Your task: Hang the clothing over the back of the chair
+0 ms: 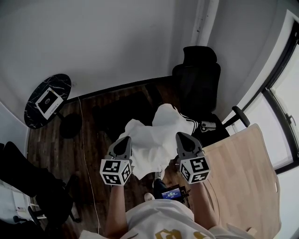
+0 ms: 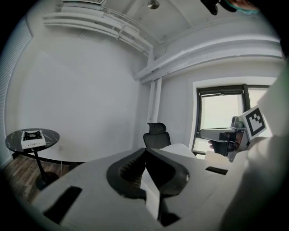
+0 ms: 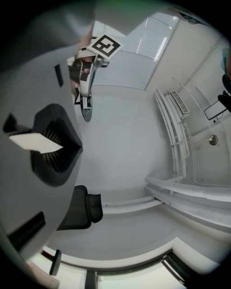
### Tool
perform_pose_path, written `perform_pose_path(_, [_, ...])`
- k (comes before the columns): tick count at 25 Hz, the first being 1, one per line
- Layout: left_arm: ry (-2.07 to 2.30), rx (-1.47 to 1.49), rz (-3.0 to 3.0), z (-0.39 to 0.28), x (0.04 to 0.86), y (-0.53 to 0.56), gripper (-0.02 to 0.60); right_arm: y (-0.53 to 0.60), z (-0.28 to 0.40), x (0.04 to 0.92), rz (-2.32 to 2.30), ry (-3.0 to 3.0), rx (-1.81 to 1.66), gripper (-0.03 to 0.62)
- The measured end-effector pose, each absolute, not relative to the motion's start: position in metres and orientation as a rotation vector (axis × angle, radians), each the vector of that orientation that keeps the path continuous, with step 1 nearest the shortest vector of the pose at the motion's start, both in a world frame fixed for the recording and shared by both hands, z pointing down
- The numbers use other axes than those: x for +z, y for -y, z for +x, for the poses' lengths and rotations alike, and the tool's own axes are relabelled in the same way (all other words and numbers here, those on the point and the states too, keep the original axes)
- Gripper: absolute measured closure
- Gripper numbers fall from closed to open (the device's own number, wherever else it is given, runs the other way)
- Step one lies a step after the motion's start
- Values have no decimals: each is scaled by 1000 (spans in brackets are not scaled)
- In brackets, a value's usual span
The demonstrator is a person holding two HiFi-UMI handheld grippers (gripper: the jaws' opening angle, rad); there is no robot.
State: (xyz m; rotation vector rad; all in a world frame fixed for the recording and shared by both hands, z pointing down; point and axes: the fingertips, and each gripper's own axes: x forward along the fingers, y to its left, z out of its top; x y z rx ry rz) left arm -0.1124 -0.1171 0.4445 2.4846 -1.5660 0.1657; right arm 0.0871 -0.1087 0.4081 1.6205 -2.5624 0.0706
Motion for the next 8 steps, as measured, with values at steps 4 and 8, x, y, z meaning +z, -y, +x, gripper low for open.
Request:
perform_pose_path(4, [1566,163,2483,-113,447,117,561,109,88,410,1623,2558,75,583])
perform_pose_path(8, [1558,148,2492,-113,446,118,561,110,87,414,1618,2558,92,583])
